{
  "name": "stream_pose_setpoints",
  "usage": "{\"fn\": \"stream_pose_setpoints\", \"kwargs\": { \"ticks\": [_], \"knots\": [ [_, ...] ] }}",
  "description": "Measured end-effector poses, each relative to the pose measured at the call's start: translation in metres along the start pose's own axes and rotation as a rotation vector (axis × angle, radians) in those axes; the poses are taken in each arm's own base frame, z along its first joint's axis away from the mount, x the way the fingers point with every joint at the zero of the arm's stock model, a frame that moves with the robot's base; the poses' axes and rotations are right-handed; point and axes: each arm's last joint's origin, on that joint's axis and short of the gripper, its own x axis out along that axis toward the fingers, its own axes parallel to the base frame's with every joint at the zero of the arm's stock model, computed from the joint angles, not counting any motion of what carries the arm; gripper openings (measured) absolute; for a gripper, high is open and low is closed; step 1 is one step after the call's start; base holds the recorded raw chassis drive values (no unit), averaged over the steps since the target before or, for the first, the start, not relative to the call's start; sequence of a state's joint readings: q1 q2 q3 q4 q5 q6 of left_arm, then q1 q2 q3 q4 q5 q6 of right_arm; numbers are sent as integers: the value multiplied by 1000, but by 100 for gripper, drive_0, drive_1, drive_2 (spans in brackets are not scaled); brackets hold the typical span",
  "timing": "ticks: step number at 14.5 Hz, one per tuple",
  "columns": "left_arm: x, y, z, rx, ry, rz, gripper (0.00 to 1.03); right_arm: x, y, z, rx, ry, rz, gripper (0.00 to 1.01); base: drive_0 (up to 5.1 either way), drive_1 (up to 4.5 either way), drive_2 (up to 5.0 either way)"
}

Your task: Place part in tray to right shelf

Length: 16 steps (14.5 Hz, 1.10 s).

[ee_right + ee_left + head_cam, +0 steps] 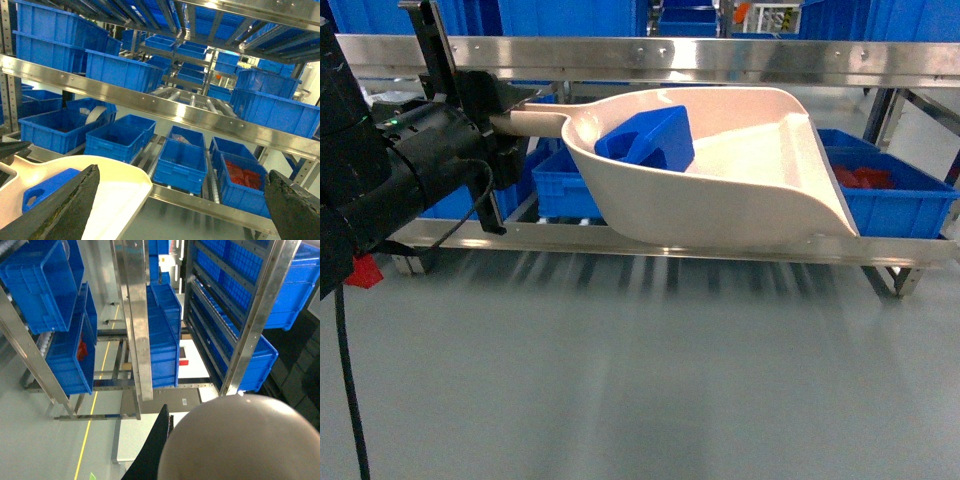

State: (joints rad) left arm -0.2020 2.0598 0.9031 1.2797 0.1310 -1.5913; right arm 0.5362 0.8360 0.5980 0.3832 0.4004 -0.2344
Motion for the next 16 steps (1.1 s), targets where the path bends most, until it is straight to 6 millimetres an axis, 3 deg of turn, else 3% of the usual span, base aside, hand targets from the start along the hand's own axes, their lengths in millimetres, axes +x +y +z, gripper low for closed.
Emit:
{"fn": "stream_pose_setpoints", "kwargs": {
  "ticks": [16],
  "knots": [
    [0,0,-1,-2,4,1,12,0,0,0,0,-1,-1,98,-150,-150,-150]
  ]
}}
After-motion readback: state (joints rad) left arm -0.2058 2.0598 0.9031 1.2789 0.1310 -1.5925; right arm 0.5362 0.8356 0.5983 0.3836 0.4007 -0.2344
